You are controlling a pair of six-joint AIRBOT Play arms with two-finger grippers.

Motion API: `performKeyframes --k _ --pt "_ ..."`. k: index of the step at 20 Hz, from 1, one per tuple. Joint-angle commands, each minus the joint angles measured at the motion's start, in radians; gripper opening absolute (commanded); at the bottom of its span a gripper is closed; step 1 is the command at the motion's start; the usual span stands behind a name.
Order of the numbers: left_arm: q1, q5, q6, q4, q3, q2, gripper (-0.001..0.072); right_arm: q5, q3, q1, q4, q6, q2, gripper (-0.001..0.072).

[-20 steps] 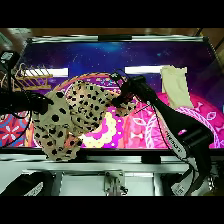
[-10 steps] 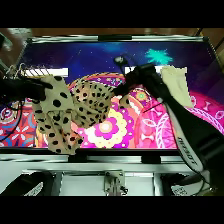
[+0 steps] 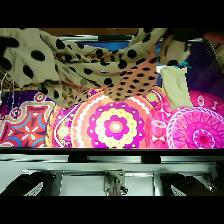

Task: Fold the shirts.

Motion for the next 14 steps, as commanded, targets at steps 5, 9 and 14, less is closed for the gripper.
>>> performKeyframes --k 5,9,14 --pt "0.0 -0.252 -0.008 0.032 -0.386 -0.084 0.0453 -0.499 -0.117 -0.006 -0.011 0.072 0.085 0.0077" --pt "0.001 -0.198 -0.057 0.035 -0.537 -0.106 0.0613 -0.402 -0.333 -0.006 -0.01 0.127 0.085 0.0077" --pt "0.0 -0.191 -0.029 0.032 -0.621 -0.109 0.0616 -0.231 -0.547 -0.006 -0.01 0.159 0.085 0.0077"
